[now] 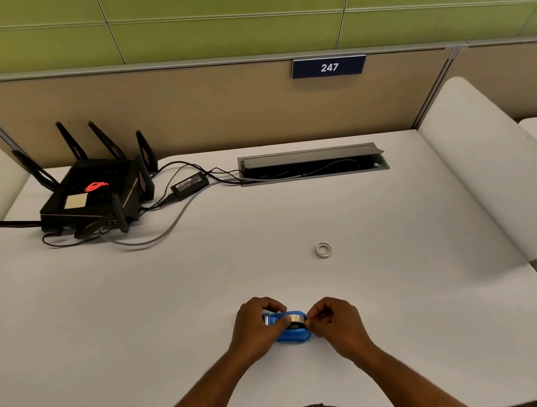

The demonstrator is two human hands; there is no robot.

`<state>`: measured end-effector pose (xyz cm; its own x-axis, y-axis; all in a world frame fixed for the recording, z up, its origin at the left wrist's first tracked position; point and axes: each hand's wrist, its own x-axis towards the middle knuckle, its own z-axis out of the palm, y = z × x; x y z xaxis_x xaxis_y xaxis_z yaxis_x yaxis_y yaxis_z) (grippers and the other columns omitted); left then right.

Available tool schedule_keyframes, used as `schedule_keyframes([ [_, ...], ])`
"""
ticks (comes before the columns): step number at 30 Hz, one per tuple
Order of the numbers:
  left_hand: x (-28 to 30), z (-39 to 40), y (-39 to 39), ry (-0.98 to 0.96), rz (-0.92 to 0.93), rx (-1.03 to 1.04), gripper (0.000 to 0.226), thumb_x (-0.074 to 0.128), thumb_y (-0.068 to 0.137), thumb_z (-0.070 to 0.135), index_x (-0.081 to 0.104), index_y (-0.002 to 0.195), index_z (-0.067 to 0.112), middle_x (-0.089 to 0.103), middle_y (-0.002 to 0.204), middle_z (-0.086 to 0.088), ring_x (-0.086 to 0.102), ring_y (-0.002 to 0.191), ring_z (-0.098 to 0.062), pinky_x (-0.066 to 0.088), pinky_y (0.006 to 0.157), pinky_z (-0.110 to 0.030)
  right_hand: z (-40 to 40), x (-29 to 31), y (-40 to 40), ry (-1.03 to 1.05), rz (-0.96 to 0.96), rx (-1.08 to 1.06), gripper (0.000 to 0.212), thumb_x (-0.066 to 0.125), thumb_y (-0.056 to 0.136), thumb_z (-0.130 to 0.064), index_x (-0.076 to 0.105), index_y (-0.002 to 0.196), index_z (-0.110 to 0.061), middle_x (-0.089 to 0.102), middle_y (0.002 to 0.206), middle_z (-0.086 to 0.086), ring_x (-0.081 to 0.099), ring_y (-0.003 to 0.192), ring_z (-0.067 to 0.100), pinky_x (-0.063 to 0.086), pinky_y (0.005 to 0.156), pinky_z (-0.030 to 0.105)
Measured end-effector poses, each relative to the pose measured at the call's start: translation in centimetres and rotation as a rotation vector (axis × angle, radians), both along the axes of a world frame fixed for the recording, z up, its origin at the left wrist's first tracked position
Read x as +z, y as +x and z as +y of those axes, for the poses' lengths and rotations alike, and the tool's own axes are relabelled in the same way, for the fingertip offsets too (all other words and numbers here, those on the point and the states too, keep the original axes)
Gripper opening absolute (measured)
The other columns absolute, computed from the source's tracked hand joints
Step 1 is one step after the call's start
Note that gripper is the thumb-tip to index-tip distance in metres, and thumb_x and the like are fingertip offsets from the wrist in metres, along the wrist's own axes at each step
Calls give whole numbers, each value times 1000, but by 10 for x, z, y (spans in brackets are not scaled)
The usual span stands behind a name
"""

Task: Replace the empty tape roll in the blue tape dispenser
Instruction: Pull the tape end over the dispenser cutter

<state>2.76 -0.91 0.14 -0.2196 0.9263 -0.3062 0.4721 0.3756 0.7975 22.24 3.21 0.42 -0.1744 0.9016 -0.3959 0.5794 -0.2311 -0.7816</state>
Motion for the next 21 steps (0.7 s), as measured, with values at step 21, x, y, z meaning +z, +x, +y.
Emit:
schedule_keyframes([
  [21,0,-4,1,32,-1,-10,14,82,77,30,72,87,29,68,98,10,62,96,-11,50,86,-22,-10,10,-8,-218,82,-143,18,66,93,-15,80,83,-11,79,81,12,77,74,23,67,76,35],
])
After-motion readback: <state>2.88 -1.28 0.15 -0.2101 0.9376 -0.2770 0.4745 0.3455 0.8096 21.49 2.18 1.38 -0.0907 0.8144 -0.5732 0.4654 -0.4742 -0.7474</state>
